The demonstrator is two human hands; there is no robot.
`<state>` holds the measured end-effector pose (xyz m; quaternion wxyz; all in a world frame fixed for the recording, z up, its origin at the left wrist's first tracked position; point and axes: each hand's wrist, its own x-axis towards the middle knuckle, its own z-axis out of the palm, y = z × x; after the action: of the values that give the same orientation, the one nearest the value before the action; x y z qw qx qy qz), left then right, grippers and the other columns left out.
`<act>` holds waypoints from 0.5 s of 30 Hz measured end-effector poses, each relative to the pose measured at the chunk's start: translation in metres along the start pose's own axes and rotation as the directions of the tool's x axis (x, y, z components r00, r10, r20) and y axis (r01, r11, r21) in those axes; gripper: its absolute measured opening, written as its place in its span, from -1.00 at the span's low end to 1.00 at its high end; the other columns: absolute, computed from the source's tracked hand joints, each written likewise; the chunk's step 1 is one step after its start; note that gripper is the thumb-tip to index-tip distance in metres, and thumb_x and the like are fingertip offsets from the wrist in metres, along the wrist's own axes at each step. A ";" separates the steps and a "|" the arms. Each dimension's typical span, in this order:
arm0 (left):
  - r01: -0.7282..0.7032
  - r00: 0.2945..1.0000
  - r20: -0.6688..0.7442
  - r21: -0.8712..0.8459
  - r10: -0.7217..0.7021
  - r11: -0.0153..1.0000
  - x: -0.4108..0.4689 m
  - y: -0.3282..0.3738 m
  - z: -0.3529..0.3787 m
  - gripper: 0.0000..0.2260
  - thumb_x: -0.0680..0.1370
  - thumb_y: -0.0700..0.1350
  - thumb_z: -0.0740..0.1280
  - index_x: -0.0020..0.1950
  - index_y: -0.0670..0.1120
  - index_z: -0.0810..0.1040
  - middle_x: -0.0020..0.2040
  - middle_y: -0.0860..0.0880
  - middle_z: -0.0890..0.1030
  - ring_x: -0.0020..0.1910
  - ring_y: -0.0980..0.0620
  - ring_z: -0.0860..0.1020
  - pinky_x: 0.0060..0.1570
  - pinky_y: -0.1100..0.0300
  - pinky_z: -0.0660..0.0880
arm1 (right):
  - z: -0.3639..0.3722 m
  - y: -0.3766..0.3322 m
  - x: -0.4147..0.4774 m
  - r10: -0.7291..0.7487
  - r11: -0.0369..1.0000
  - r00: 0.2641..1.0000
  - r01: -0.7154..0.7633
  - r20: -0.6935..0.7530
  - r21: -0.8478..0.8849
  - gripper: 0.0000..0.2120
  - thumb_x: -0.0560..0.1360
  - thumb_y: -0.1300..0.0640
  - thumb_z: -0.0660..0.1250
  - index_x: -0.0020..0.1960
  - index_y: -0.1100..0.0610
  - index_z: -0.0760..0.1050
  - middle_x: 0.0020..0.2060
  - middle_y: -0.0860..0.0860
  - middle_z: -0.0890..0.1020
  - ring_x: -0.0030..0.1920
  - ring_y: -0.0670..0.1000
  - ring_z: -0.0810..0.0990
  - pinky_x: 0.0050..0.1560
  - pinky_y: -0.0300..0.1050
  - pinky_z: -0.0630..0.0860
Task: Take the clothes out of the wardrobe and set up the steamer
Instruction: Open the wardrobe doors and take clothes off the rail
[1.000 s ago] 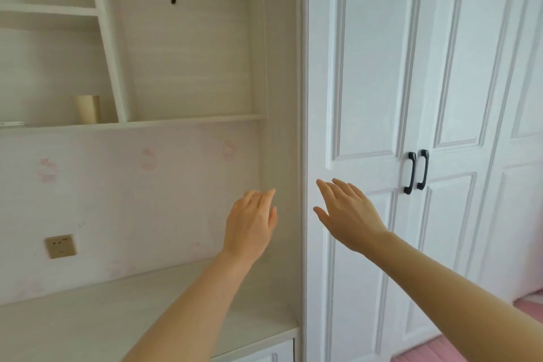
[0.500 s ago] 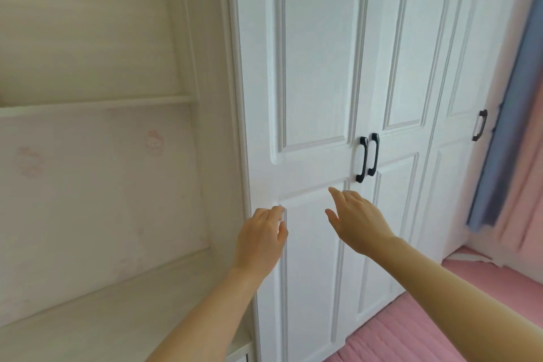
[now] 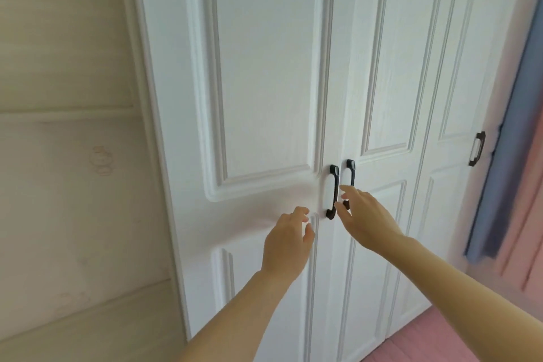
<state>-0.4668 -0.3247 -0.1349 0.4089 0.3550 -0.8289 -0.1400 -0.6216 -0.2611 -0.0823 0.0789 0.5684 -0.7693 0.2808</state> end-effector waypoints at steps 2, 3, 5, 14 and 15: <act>0.005 1.000 0.011 -0.031 -0.004 1.000 0.012 0.008 0.018 -0.73 0.62 -0.07 0.16 0.31 0.01 0.39 0.16 0.06 0.56 0.12 0.08 0.51 0.05 0.17 0.47 | -0.004 0.007 0.016 -0.011 0.999 1.000 0.012 -0.003 0.036 -0.59 0.61 0.00 0.11 0.42 0.11 0.26 0.28 0.01 0.50 0.21 0.04 0.49 0.11 -0.05 0.45; 0.009 1.000 0.020 -0.048 -0.008 0.999 0.018 0.012 0.026 -0.74 0.61 -0.08 0.16 0.31 0.01 0.39 0.16 0.06 0.56 0.14 0.08 0.49 0.06 0.17 0.46 | -0.006 0.010 0.023 -0.021 0.998 1.000 0.021 -0.012 0.053 -0.59 0.61 0.01 0.11 0.43 0.11 0.25 0.29 0.01 0.49 0.19 0.05 0.51 0.10 -0.06 0.44; 0.029 0.999 0.030 -0.101 -0.026 0.994 0.028 0.020 0.040 -0.74 0.61 -0.09 0.16 0.31 0.01 0.38 0.18 0.08 0.55 0.17 0.09 0.48 0.09 0.17 0.45 | -0.011 0.014 0.037 -0.035 0.994 0.999 0.038 -0.029 0.102 -0.59 0.61 0.03 0.12 0.42 0.12 0.26 0.30 0.02 0.49 0.16 0.06 0.53 0.09 -0.08 0.43; 0.121 0.991 -0.026 -0.291 -0.134 0.949 0.056 0.044 0.072 -0.65 0.60 -0.15 0.19 0.39 0.00 0.33 0.22 0.07 0.53 0.15 0.07 0.51 0.15 0.10 0.47 | -0.029 0.018 0.080 -0.034 0.941 0.997 0.056 -0.072 0.333 -0.57 0.61 0.05 0.13 0.44 0.15 0.26 0.28 0.05 0.51 0.15 0.04 0.52 0.09 -0.11 0.44; 0.122 0.989 -0.039 -0.302 -0.140 0.946 0.057 0.045 0.074 -0.66 0.60 -0.15 0.19 0.38 0.01 0.34 0.20 0.08 0.54 0.12 0.07 0.52 0.14 0.10 0.48 | -0.031 0.017 0.083 -0.030 0.935 0.997 0.052 -0.066 0.352 -0.58 0.61 0.08 0.11 0.45 0.15 0.24 0.28 0.06 0.50 0.11 0.04 0.52 0.05 -0.12 0.45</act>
<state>-0.5690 -0.3376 -0.1243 0.4721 0.3474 -0.7604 -0.2797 -0.6719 -0.3101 -0.0256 0.0044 0.5806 -0.6916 0.4296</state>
